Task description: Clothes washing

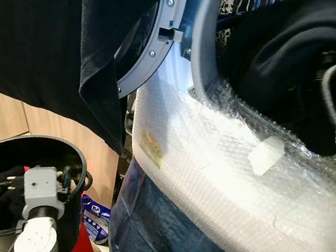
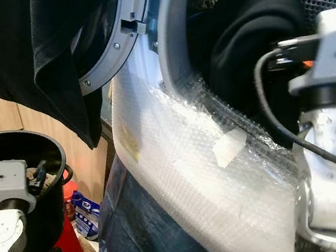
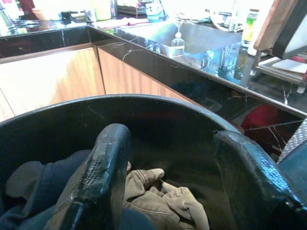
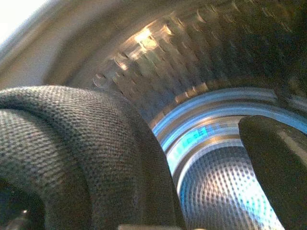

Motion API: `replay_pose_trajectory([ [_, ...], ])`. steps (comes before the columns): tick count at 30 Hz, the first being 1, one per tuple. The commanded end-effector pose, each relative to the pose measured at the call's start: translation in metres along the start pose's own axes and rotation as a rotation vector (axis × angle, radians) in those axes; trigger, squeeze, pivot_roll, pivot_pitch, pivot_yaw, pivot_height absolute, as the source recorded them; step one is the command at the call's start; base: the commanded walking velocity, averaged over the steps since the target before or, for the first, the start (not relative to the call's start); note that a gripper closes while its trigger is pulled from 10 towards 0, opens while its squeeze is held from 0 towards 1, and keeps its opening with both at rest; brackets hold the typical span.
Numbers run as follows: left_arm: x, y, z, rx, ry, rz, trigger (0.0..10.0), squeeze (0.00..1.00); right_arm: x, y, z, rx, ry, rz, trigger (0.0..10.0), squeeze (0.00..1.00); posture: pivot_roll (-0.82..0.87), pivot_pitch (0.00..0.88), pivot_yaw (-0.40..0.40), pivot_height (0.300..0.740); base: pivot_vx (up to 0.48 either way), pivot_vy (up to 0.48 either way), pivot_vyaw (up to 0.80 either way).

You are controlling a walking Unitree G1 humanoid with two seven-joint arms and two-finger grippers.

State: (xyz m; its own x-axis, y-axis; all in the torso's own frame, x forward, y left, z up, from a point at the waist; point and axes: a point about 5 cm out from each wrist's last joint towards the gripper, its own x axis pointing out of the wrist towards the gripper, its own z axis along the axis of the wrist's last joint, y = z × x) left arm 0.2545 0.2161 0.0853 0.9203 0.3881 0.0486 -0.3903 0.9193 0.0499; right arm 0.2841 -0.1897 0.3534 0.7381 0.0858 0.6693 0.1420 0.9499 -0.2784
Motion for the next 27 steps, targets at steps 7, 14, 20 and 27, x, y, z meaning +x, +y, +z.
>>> replay_pose_trajectory([
  [7,-0.002,0.001,-0.003,0.005,0.024,0.007,10.0,0.0,-0.048,0.02,-0.016,-0.155,0.083,-0.176,10.0,0.0,-0.01,0.0,-0.088,0.74,0.0,0.0,0.0],
  [14,-0.003,0.001,-0.003,0.007,0.024,0.003,10.0,0.0,-0.104,0.03,-0.042,-0.313,0.144,-0.092,10.0,0.0,0.0,0.0,-0.088,0.74,0.0,0.0,0.0],
  [20,-0.003,0.002,-0.004,0.012,0.028,0.001,10.0,0.0,-0.119,0.028,-0.041,-0.387,0.139,-0.112,10.0,0.0,-0.01,0.0,-0.086,0.74,0.0,0.0,0.0],
  [27,-0.005,0.001,-0.005,0.011,0.03,-0.008,10.0,0.0,-0.154,0.036,-0.038,-0.417,0.114,0.024,10.0,0.0,-0.02,0.0,-0.091,0.74,0.0,0.0,0.0],
])
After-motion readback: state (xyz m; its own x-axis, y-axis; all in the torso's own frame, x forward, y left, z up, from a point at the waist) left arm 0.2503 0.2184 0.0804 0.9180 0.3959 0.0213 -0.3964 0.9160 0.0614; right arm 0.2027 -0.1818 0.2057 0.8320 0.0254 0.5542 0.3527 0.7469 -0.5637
